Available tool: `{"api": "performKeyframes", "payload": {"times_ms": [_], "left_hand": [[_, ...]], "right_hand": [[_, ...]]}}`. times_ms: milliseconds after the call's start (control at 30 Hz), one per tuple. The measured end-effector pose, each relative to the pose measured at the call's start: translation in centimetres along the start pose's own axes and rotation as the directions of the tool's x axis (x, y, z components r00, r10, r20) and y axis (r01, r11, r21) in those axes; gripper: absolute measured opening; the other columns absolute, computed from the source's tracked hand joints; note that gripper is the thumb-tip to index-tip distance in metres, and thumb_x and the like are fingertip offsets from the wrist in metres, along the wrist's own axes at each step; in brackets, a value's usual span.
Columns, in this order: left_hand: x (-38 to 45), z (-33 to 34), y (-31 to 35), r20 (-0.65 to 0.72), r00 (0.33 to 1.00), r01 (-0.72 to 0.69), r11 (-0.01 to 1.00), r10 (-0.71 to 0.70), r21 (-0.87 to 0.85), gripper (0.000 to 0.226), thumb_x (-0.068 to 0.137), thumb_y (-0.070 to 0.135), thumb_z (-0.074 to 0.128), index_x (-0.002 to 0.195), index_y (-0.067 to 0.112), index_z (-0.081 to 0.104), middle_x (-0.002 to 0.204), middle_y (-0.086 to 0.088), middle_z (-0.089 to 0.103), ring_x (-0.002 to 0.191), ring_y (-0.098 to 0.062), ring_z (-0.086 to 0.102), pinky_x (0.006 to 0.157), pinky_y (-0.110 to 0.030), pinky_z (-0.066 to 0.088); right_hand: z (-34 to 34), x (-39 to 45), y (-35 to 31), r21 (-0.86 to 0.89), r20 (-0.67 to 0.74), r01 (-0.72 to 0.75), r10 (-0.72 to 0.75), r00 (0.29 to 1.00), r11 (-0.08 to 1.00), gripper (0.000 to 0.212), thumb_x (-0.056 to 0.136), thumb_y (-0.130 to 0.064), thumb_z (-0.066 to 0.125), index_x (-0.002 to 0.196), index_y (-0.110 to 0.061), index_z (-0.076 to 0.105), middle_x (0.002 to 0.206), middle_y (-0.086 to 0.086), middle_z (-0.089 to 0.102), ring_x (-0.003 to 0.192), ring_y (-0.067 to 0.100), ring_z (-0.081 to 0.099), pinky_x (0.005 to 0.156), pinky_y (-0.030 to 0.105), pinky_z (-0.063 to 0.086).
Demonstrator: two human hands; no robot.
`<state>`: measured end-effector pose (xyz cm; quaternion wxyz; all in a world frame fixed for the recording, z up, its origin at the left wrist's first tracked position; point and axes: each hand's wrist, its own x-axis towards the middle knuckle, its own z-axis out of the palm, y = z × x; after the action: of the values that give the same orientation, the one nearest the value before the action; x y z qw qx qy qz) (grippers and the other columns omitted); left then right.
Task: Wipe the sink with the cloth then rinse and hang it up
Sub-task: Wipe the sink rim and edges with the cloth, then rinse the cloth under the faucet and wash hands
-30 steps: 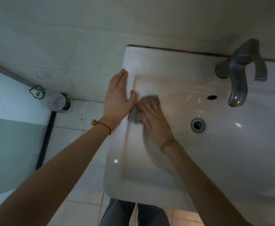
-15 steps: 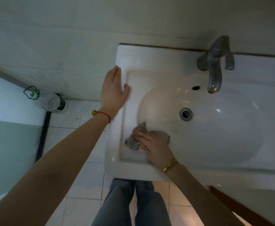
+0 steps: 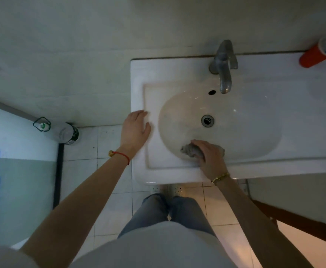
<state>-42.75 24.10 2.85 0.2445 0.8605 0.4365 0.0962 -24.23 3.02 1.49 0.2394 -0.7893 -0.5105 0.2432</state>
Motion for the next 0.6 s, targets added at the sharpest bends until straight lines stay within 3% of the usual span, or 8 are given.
{"api": "performKeyframes", "payload": {"times_ms": [167,267,400,500,600], "left_hand": [[-3.6,0.0,1.7,0.078,0.995,-0.057,0.998,0.059,-0.028,0.031,0.095,0.014,0.056,0.122,0.005,0.065,0.123,-0.013,0.065,0.112,-0.031,0.061,0.096,-0.039,0.049],[-5.0,0.5,3.2,0.137,0.988,-0.063,0.996,0.07,-0.056,0.029,0.096,0.016,0.053,0.122,0.009,0.065,0.122,-0.009,0.066,0.11,-0.027,0.061,0.095,-0.037,0.049],[-5.4,2.1,6.6,0.189,0.979,-0.064,0.995,0.076,-0.072,0.029,0.096,0.015,0.053,0.123,0.011,0.066,0.123,-0.007,0.066,0.113,-0.024,0.06,0.098,-0.032,0.046],[-4.5,4.0,10.2,0.206,0.976,-0.055,0.995,0.072,-0.086,0.029,0.096,0.014,0.054,0.123,0.01,0.066,0.123,-0.008,0.066,0.113,-0.024,0.06,0.097,-0.032,0.047],[-3.5,6.6,14.5,0.178,0.982,-0.041,0.993,0.06,-0.107,0.029,0.096,0.015,0.056,0.122,0.01,0.066,0.123,-0.008,0.067,0.113,-0.025,0.061,0.098,-0.032,0.047]], "right_hand": [[-3.4,-2.1,0.4,0.122,-0.27,-0.08,0.11,0.957,0.989,0.044,0.085,-0.005,0.065,0.127,-0.011,0.052,0.125,0.01,0.058,0.11,0.025,0.057,0.097,0.047,0.049],[-6.0,-3.6,1.6,0.22,-0.362,-0.108,0.184,0.914,0.97,0.045,0.085,-0.008,0.063,0.126,-0.02,0.048,0.117,0.007,0.06,0.098,0.026,0.062,0.085,0.047,0.055],[-9.6,-4.8,4.4,0.272,-0.473,-0.134,0.254,0.844,0.953,0.041,0.086,-0.015,0.065,0.12,-0.023,0.043,0.1,-0.006,0.061,0.08,0.014,0.062,0.068,0.029,0.054],[-12.5,-5.0,7.7,0.276,-0.487,-0.141,0.265,0.832,0.951,0.04,0.086,-0.016,0.066,0.119,-0.022,0.044,0.1,-0.008,0.059,0.083,0.012,0.06,0.068,0.015,0.045],[-15.5,-4.4,11.1,0.348,-0.477,-0.114,0.281,0.833,0.931,0.035,0.088,-0.017,0.064,0.115,-0.027,0.046,0.096,-0.015,0.06,0.084,0.007,0.061,0.071,0.006,0.045]]}}
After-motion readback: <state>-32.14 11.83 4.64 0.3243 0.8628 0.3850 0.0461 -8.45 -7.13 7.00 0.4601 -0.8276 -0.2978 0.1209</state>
